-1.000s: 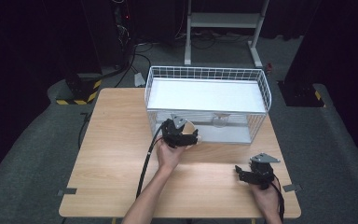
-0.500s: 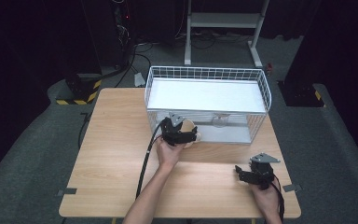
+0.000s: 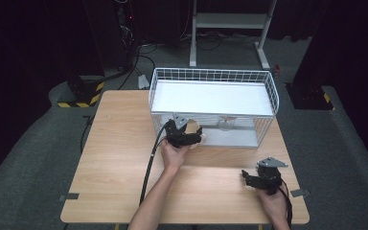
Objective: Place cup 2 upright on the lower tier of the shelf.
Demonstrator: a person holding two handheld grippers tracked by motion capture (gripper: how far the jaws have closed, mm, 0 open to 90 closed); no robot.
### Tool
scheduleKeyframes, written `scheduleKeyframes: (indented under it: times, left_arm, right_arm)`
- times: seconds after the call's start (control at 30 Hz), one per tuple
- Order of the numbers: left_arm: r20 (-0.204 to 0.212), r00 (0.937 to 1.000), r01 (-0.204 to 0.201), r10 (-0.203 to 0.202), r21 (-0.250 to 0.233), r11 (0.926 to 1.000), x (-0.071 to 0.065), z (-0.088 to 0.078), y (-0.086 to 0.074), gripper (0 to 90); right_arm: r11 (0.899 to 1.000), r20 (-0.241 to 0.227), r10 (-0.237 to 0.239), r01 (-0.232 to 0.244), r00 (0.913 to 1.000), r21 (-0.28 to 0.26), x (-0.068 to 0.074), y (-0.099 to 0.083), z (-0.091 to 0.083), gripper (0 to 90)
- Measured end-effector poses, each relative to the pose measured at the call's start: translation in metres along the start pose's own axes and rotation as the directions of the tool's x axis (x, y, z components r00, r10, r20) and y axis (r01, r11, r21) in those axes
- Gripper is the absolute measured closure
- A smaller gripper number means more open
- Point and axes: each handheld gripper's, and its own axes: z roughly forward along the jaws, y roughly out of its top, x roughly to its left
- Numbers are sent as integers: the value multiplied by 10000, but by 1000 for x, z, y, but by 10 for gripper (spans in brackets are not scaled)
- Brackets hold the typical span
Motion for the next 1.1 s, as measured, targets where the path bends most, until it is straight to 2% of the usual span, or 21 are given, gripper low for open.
scheduleKeyframes:
  times: [0.37,0.6,0.87,1.1]
  left_arm:
    - [-126,9999,74,-74,2,10000,0,0,1,91]
    - [-83,9998,158,-158,9,9999,2,-2,1,31]
    - [134,9998,162,-162,21,9999,2,-8,4,21]
    - [116,9999,81,-83,223,9997,3,-12,4,21]
  right_arm:
    - [10000,0,-1,1,10000,-2,0,0,0,237]
    - [10000,1,5,-5,10000,-3,0,0,0,237]
    - [10000,0,-14,14,10000,3,0,0,0,237]
    - [10000,1,-14,14,10000,5,0,0,0,237]
